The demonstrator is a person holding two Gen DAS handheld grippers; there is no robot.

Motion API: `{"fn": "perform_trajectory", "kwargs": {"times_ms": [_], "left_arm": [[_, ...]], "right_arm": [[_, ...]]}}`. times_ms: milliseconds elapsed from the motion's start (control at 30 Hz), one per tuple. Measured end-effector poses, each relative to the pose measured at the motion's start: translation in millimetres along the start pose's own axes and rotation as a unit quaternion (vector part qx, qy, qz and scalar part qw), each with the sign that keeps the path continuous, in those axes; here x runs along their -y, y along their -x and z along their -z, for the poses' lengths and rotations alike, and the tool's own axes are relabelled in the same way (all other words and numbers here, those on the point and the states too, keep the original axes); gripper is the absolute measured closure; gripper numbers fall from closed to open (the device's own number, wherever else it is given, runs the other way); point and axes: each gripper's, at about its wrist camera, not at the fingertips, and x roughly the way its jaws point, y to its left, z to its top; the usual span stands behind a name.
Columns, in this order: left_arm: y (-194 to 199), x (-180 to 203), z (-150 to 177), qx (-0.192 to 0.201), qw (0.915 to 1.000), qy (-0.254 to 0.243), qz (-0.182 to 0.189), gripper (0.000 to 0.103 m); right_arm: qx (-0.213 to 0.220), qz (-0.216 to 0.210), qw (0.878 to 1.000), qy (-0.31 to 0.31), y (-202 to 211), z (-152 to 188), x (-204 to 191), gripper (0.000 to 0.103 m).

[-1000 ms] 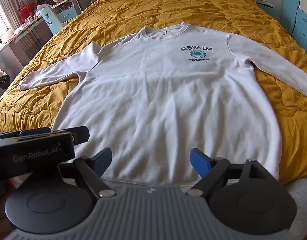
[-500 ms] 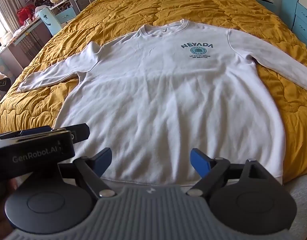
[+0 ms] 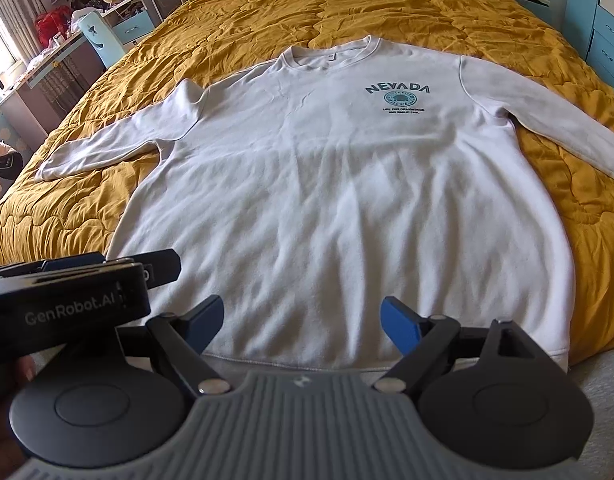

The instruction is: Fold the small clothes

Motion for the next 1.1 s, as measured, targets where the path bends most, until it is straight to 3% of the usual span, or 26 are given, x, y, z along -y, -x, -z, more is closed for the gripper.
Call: {"fn": "perform_trajectory", "kwargs": {"times_ms": [367, 1100], "left_arm": [[0.7, -3.9, 1.2, 0.006, 0.9999, -0.004, -0.008, 0.016], [-5.9, -10.3, 6.7, -0.020, 0.9997, 0.011, -0.012, 0.016]], "right_arm": [[-0.004, -0.003, 1.000, -0.005, -0.9, -0.5, -0.4, 0.021], [-0.018, 0.003, 1.000, 0.000, -10.0, 3.0, -4.4, 0.022]]}}
